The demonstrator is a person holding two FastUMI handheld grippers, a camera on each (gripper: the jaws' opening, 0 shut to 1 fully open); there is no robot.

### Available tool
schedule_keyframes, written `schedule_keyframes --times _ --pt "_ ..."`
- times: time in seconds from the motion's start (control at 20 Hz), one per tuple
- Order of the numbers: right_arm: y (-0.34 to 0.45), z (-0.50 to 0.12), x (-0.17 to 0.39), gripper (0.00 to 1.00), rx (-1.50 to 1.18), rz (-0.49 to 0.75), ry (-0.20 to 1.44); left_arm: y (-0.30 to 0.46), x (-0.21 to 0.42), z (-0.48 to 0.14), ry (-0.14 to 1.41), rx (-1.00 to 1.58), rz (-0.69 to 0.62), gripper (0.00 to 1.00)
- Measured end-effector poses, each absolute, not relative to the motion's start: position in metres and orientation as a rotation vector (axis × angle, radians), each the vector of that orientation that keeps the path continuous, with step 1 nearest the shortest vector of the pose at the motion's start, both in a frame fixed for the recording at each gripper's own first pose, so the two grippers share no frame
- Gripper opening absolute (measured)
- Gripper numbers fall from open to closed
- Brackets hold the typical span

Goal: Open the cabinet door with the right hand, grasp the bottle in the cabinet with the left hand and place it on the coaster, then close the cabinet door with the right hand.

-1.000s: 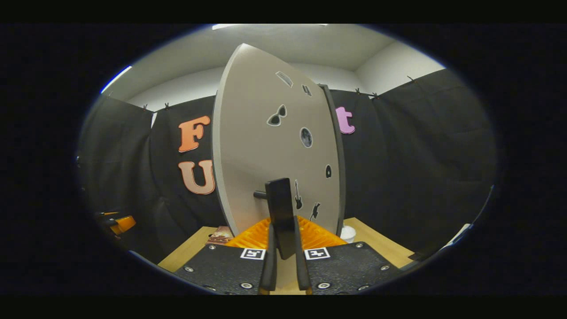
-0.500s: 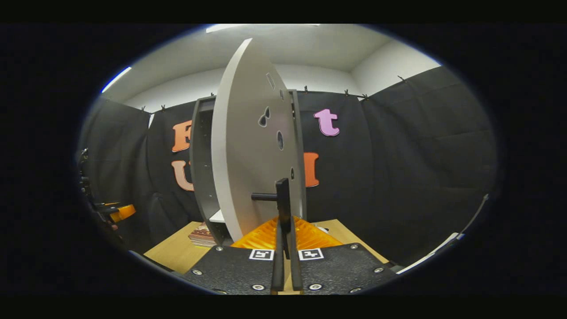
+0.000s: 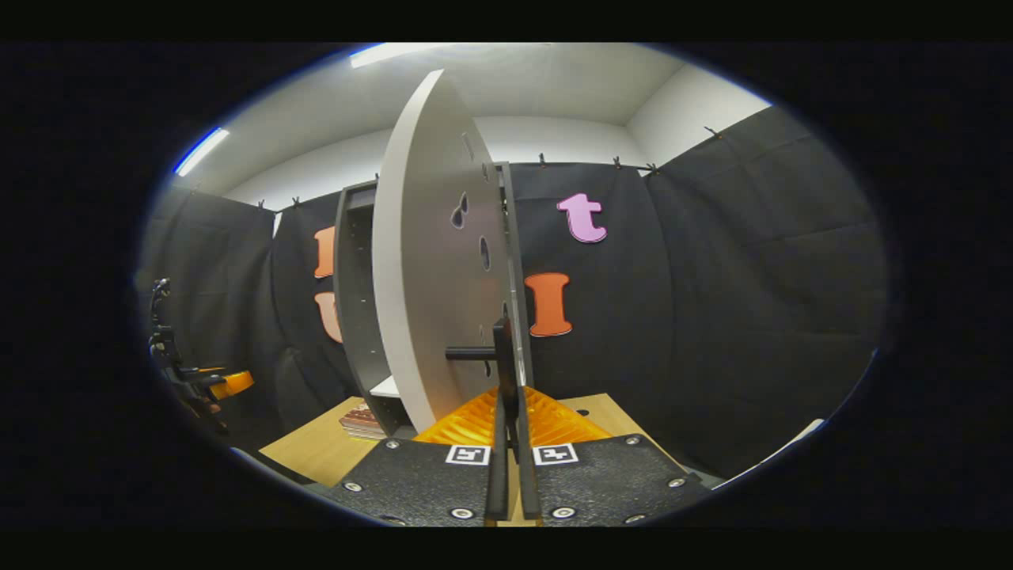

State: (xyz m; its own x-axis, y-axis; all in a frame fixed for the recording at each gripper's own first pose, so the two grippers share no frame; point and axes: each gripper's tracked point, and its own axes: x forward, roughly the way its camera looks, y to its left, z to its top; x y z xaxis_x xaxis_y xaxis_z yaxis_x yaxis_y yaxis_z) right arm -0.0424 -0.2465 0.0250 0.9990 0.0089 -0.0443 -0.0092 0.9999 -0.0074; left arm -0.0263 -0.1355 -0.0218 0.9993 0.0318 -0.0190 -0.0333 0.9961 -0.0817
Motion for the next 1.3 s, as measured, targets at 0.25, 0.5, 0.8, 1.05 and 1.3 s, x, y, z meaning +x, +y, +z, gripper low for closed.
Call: schedule_keyframes --times 0.25,0.5,0.8,1.05,1.3 --pt "-0.274 0.029 -0.042 0.05 -0.004 -0.027 0.039 -0.146 -0.023 -0.025 0.027 -0.083 0.037 1.00" --pt "-0.281 0.030 -0.047 0.05 0.026 0.002 0.042 -0.158 -0.022 -0.021 0.027 -0.085 0.037 0.98" --pt "-0.281 0.038 -0.071 0.05 0.025 -0.011 0.011 -0.191 0.001 -0.022 0.022 -0.075 -0.013 1.00" --pt "-0.249 0.065 -0.118 0.00 0.038 -0.022 -0.067 -0.246 0.048 -0.016 -0.008 -0.057 -0.120 0.98" --pt "-0.194 0.063 -0.130 0.05 0.015 -0.001 -0.079 -0.312 0.104 -0.011 -0.031 -0.038 -0.239 0.98"
